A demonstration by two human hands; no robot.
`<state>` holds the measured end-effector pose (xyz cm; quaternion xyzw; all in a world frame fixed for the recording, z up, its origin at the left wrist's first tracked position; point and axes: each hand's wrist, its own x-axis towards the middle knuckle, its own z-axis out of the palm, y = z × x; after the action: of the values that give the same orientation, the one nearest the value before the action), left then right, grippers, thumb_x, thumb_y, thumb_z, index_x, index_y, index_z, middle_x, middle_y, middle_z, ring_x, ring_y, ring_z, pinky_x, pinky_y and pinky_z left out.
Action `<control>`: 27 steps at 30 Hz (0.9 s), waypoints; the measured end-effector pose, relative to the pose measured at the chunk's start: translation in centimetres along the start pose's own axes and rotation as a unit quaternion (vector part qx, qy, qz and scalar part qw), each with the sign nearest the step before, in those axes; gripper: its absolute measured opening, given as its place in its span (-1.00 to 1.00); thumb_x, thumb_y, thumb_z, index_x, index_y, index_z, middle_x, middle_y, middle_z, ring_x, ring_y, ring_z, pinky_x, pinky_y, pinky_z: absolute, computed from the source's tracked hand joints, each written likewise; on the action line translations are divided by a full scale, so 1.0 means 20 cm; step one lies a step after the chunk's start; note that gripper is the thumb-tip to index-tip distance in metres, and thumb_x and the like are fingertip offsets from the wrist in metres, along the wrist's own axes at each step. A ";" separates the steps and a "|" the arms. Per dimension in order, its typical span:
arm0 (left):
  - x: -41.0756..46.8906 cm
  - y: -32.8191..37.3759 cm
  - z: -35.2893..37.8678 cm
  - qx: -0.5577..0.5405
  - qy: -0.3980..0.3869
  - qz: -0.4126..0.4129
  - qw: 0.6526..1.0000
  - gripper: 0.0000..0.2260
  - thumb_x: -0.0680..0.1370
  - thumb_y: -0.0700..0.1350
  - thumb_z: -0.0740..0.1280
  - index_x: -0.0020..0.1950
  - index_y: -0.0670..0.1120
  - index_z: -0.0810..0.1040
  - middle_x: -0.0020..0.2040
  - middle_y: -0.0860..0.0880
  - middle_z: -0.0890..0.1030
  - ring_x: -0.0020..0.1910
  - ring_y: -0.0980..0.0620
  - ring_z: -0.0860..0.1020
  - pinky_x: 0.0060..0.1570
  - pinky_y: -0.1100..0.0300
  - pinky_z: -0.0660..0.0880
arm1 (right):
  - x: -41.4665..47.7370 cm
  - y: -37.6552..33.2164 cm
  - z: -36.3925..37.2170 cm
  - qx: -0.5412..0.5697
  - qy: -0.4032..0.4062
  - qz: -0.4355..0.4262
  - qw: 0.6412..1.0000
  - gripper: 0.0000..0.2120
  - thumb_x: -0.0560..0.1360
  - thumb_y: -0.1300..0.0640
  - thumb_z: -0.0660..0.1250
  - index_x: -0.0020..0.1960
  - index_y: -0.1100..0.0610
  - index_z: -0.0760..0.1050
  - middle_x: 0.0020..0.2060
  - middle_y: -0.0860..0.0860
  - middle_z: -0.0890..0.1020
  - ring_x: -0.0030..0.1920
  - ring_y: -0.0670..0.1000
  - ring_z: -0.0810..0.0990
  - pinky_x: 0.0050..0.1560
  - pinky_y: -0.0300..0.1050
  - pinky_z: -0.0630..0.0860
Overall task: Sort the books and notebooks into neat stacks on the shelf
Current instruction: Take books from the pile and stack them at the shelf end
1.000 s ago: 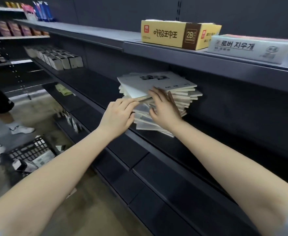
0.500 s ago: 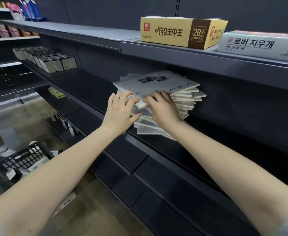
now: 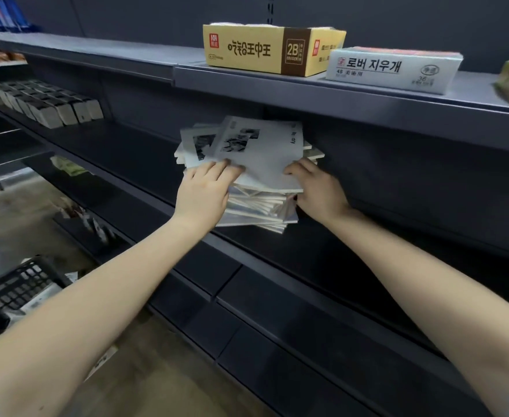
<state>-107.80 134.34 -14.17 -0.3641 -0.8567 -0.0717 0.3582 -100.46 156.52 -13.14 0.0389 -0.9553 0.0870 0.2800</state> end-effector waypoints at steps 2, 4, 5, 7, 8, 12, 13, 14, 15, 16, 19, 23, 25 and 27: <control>-0.01 0.03 -0.02 0.021 -0.008 0.011 1.000 -0.60 0.42 -0.24 0.16 0.18 -0.01 0.56 0.08 0.00 0.62 -0.10 -0.12 0.55 -0.18 0.07 0.41 | -0.06 0.04 -0.03 0.003 -0.021 0.016 1.000 -0.46 0.31 0.44 0.27 0.26 0.13 0.46 0.21 0.03 0.49 0.11 0.13 0.54 -0.03 0.01 0.55; -0.01 0.07 -0.03 0.029 -0.012 0.038 0.999 -0.65 0.45 -0.18 0.17 0.19 -0.04 0.56 0.06 -0.01 0.62 -0.13 -0.13 0.54 -0.15 0.05 0.41 | -0.12 0.05 -0.04 -0.014 -0.028 -0.002 1.000 -0.46 0.35 0.40 0.29 0.31 0.16 0.44 0.19 0.13 0.48 0.14 0.18 0.50 -0.07 0.07 0.56; -0.02 0.10 -0.04 0.022 -0.010 0.049 0.998 -0.66 0.47 -0.16 0.16 0.19 -0.06 0.56 0.04 -0.04 0.61 -0.13 -0.14 0.54 -0.12 0.04 0.40 | -0.15 0.05 -0.04 -0.027 -0.026 -0.015 0.999 -0.47 0.36 0.35 0.32 0.33 0.17 0.43 0.16 0.17 0.47 0.15 0.20 0.48 -0.11 0.09 0.57; -0.02 0.18 -0.05 -0.027 -0.009 0.057 0.998 -0.65 0.46 -0.16 0.14 0.17 -0.14 0.57 0.00 -0.13 0.60 -0.11 -0.19 0.54 -0.10 0.03 0.43 | -0.21 0.07 -0.05 -0.052 -0.020 -0.018 0.998 -0.45 0.38 0.26 0.35 0.37 0.12 0.40 0.13 0.20 0.46 0.14 0.22 0.46 -0.11 0.11 0.57; -0.02 0.22 -0.06 -0.056 -0.014 0.059 0.997 -0.64 0.45 -0.17 0.13 0.17 -0.18 0.57 0.00 -0.17 0.59 -0.09 -0.21 0.55 -0.10 0.02 0.46 | -0.23 0.08 -0.06 -0.060 -0.021 -0.013 0.998 -0.42 0.39 0.24 0.34 0.40 0.08 0.37 0.15 0.20 0.45 0.15 0.22 0.45 -0.07 0.12 0.56; -0.02 0.34 -0.05 -0.058 -0.052 0.114 0.990 -0.66 0.45 -0.21 0.13 0.16 -0.22 0.53 0.13 -0.21 0.57 0.12 -0.23 0.51 0.14 -0.04 0.38 | -0.33 0.14 -0.09 -0.029 -0.036 0.014 0.999 -0.29 0.43 0.46 0.16 0.49 -0.01 0.21 0.44 0.13 0.25 0.41 0.18 0.23 0.30 0.02 0.35; -0.03 0.37 -0.04 -0.043 -0.064 0.123 0.989 -0.66 0.44 -0.24 0.14 0.18 -0.21 0.51 0.16 -0.20 0.57 0.17 -0.22 0.49 0.18 -0.08 0.37 | -0.36 0.16 -0.09 -0.023 -0.051 0.014 0.998 -0.25 0.41 0.52 0.11 0.50 0.00 0.17 0.49 0.09 0.18 0.48 0.14 0.12 0.38 -0.04 0.24; -0.04 0.40 -0.04 -0.030 -0.076 0.124 0.989 -0.64 0.42 -0.28 0.14 0.18 -0.20 0.51 0.18 -0.20 0.56 0.20 -0.22 0.48 0.19 -0.13 0.38 | -0.39 0.17 -0.09 -0.024 -0.068 0.014 0.997 -0.21 0.40 0.56 0.08 0.51 0.01 0.14 0.51 0.04 0.12 0.51 0.09 0.03 0.43 -0.09 0.16; -0.04 0.44 -0.04 -0.020 -0.084 0.123 0.989 -0.62 0.39 -0.34 0.12 0.16 -0.21 0.52 0.19 -0.21 0.56 0.21 -0.23 0.49 0.18 -0.19 0.41 | -0.43 0.19 -0.10 -0.030 -0.078 0.015 0.996 -0.19 0.38 0.58 0.07 0.51 0.02 0.13 0.52 0.02 0.10 0.53 0.07 -0.02 0.45 -0.12 0.11; -0.05 0.49 -0.04 -0.012 -0.089 0.124 0.988 -0.59 0.36 -0.38 0.08 0.13 -0.22 0.52 0.18 -0.22 0.57 0.21 -0.24 0.50 0.14 -0.24 0.43 | -0.47 0.21 -0.11 -0.038 -0.074 0.017 0.996 -0.18 0.36 0.60 0.07 0.51 0.04 0.14 0.52 0.02 0.11 0.53 0.08 -0.03 0.44 -0.13 0.10; -0.03 0.61 -0.01 0.011 -0.081 0.161 0.984 -0.53 0.35 -0.35 0.03 0.20 -0.17 0.46 0.18 -0.23 0.57 0.17 -0.25 0.54 0.07 -0.27 0.46 | -0.62 0.28 -0.15 -0.076 -0.023 0.019 0.997 -0.19 0.29 0.63 0.15 0.47 0.14 0.25 0.46 0.14 0.26 0.49 0.22 0.12 0.38 -0.02 0.24; 0.03 0.81 0.07 0.013 -0.094 0.213 0.972 -0.45 0.37 -0.31 0.05 0.35 -0.12 0.41 0.18 -0.28 0.56 0.12 -0.31 0.55 0.08 -0.28 0.44 | -0.81 0.39 -0.26 -0.159 0.009 0.023 0.987 -0.21 0.15 0.61 0.26 0.36 0.25 0.40 0.32 0.27 0.44 0.34 0.37 0.35 0.27 0.19 0.37; 0.06 0.95 0.08 -0.014 -0.094 0.232 0.968 -0.43 0.38 -0.32 0.03 0.35 -0.12 0.47 0.18 -0.30 0.55 0.13 -0.34 0.54 0.10 -0.30 0.43 | -0.93 0.46 -0.33 -0.186 0.001 0.036 0.982 -0.22 0.14 0.61 0.32 0.34 0.26 0.42 0.29 0.26 0.48 0.32 0.38 0.37 0.23 0.21 0.43; 0.07 1.10 0.10 -0.051 -0.089 0.257 0.961 -0.40 0.38 -0.37 0.03 0.38 -0.11 0.45 0.23 -0.33 0.51 0.21 -0.35 0.49 0.16 -0.30 0.40 | -1.05 0.52 -0.41 -0.186 -0.024 0.074 0.979 -0.23 0.16 0.60 0.33 0.35 0.25 0.41 0.28 0.24 0.48 0.34 0.37 0.35 0.12 0.21 0.52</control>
<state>-94.70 151.79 -17.73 -0.5949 -0.7578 0.0120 0.2679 -79.71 168.78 -19.33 -0.0827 -0.9615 -0.0729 0.2517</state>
